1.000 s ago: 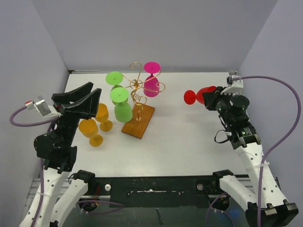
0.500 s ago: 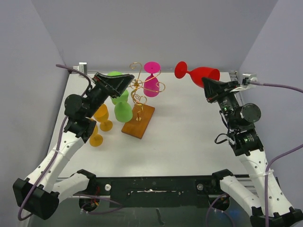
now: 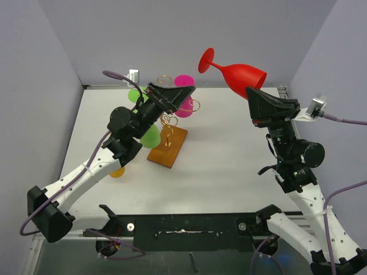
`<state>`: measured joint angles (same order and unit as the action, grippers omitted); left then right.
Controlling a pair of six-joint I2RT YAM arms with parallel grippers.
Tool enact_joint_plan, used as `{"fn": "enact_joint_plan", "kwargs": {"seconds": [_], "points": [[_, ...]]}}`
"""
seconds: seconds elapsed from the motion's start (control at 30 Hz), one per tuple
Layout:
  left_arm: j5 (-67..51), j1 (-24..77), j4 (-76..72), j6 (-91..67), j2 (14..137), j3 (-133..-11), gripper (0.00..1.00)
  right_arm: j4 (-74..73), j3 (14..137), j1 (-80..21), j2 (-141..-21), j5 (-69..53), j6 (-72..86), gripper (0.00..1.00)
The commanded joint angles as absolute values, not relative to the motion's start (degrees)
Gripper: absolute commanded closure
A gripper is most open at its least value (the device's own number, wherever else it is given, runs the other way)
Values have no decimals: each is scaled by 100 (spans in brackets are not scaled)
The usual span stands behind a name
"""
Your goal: Place the wine glass upside down on the wine glass rack
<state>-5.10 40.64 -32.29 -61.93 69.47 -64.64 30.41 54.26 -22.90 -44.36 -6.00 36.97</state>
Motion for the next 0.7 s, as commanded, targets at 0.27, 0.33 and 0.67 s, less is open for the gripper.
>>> {"fn": "enact_joint_plan", "kwargs": {"seconds": [0.27, 0.33, 0.67], "points": [[756, 4851, -4010, -6121, 8093, -7607, 41, 4160, 5092, -3336, -4370, -63, 2670, 100], [957, 4897, -4090, -6154, 8180, -7605, 41, 4138, 5061, -3376, -4379, -74, 2580, 100], [1413, 4992, -4561, -5881, 8314, -7679, 42, 4260, 4834, -3410, -4352, -470, 2492, 100]]}}
